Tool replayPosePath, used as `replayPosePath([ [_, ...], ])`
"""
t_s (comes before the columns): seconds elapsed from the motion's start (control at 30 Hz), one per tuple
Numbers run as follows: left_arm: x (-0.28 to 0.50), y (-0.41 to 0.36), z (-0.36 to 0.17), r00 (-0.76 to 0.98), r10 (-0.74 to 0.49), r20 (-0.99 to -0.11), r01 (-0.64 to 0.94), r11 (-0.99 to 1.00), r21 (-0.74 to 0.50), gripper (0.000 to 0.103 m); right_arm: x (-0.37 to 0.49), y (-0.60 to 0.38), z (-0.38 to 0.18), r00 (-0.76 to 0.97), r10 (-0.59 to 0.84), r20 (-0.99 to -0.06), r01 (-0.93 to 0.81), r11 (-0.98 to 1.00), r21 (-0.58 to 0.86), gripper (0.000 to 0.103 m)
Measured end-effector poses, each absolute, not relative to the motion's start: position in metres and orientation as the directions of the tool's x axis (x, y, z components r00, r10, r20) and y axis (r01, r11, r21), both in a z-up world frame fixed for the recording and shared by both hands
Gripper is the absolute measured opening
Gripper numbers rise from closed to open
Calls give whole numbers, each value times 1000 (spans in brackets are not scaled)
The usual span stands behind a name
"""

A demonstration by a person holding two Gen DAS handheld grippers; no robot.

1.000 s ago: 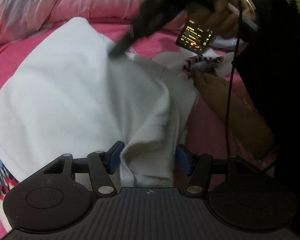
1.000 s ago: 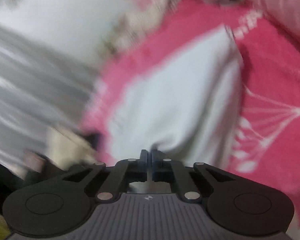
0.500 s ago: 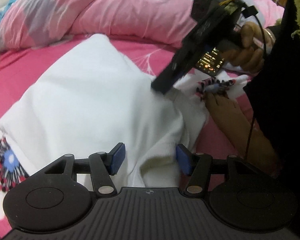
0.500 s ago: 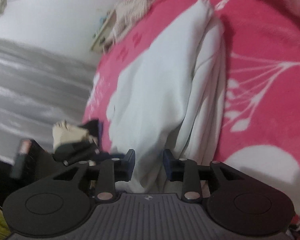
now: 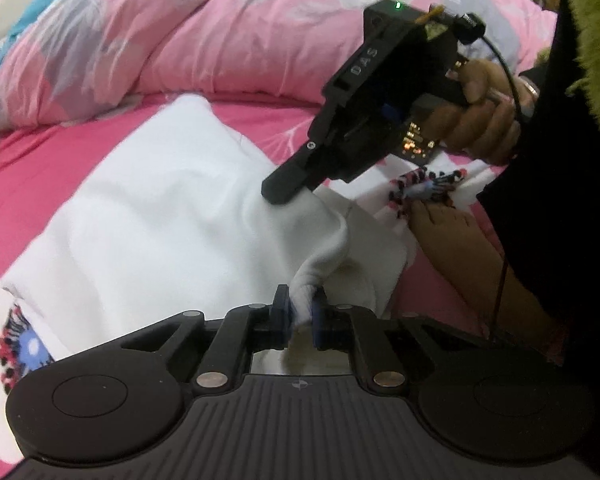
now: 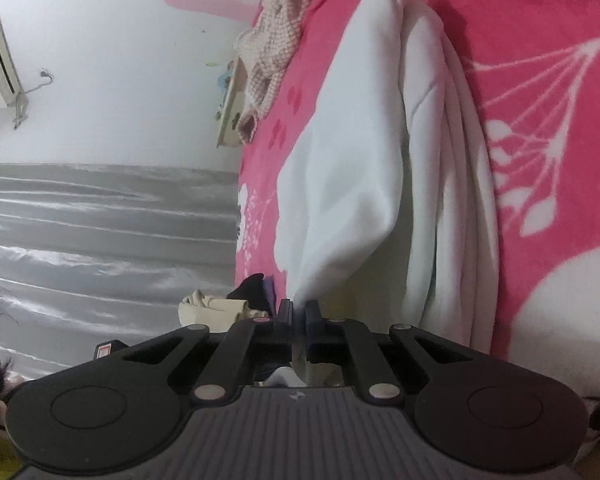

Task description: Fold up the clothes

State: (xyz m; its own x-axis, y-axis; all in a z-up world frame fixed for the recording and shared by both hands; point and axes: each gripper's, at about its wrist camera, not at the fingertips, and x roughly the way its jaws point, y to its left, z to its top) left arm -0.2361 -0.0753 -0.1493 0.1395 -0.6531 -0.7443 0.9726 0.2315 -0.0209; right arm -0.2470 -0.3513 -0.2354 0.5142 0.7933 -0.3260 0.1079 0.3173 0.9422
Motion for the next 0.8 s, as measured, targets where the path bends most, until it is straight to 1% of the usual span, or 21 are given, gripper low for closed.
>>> replayPosePath([
  [0.07, -239, -70, -142, 182, -659, -730, 974, 224, 40, 7, -246, -351, -233, 509, 800, -318, 92, 317, 944, 9],
  [0.13, -238, -68, -137, 230, -650, -724, 966, 242, 90, 7, -244, -351, -229, 493, 808, -323, 76, 330, 941, 16],
  [0.17, -234, -66, -135, 234, -646, -727, 964, 251, 87, 7, -244, -352, -226, 480, 803, -353, 61, 371, 927, 30],
  [0.2, -231, -65, -134, 237, -643, -728, 962, 259, 84, 7, -246, -351, -221, 469, 791, -392, 31, 429, 903, 37],
  [0.27, -230, -63, -132, 244, -646, -724, 960, 268, 85, 7, -250, -350, -212, 452, 760, -468, -31, 538, 843, 37],
  [0.33, -229, -62, -130, 246, -650, -719, 959, 272, 82, 7, -253, -345, -204, 431, 740, -516, -95, 606, 790, 36],
  [0.43, -228, -63, -129, 222, -657, -721, 960, 275, 45, 7, -253, -322, -193, 419, 690, -591, -215, 707, 673, 29],
  [0.47, -229, -65, -130, 211, -658, -723, 962, 271, 33, 7, -252, -314, -191, 422, 675, -606, -251, 729, 637, 22],
  [0.5, -229, -66, -131, 198, -659, -726, 963, 267, 21, 7, -251, -307, -190, 428, 674, -603, -278, 733, 621, 17],
  [0.6, -231, -70, -132, 149, -664, -732, 968, 249, -29, 7, -249, -294, -180, 423, 704, -570, -359, 708, 608, 17],
  [0.63, -233, -71, -133, 132, -667, -733, 968, 246, -49, 7, -249, -290, -180, 406, 710, -575, -379, 703, 601, 17],
  [0.7, -233, -73, -137, 95, -667, -739, 967, 237, -90, 7, -251, -282, -187, 342, 708, -619, -403, 705, 584, 17],
  [0.8, -234, -76, -144, 77, -661, -747, 970, 224, -98, 7, -255, -278, -191, 287, 695, -659, -422, 710, 564, 17],
])
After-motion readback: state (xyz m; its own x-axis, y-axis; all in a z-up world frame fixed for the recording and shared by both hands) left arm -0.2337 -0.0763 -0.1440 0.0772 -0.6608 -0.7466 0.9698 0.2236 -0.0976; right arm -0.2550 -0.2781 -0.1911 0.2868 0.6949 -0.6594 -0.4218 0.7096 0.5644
